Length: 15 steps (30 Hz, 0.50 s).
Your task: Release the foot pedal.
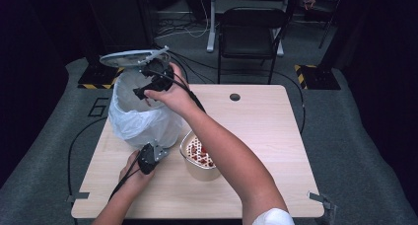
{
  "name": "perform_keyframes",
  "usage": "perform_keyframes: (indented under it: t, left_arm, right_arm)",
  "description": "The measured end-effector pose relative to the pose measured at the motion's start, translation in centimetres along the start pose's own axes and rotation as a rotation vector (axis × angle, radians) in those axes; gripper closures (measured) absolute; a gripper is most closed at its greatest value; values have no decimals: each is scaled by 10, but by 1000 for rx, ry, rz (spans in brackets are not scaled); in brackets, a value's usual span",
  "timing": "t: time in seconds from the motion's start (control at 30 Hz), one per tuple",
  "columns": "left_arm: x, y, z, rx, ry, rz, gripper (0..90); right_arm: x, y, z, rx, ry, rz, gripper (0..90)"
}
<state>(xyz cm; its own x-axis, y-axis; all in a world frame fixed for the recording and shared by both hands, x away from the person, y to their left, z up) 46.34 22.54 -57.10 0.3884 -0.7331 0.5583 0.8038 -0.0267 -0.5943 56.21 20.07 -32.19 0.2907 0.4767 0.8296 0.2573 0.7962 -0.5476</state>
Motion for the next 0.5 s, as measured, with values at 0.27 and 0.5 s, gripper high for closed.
perform_keyframes:
  t: [0.27, 0.5]
  left_arm:
    - [2, 2, 1, 21, -6, -23, 900]
    - [0, 0, 0, -10, -26, 3, 900]
  right_arm:
    - [-13, -8, 2, 7, 38, -23, 0]
    - [-39, -45, 3, 11, 33, -6, 28]
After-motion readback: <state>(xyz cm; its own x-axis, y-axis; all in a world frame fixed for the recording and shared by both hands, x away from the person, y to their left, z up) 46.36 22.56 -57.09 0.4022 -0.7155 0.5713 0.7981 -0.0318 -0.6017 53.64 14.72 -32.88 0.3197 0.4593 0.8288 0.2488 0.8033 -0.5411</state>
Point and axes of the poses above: each handheld gripper's, and its own axes: y roughly forward along the jaws, x roughly out of its top, z roughly to its left, the point moved 9 cm from there along y, roughly forward along the jaws, and after that the axes turned 14 degrees about x, right-handed, at the moved point
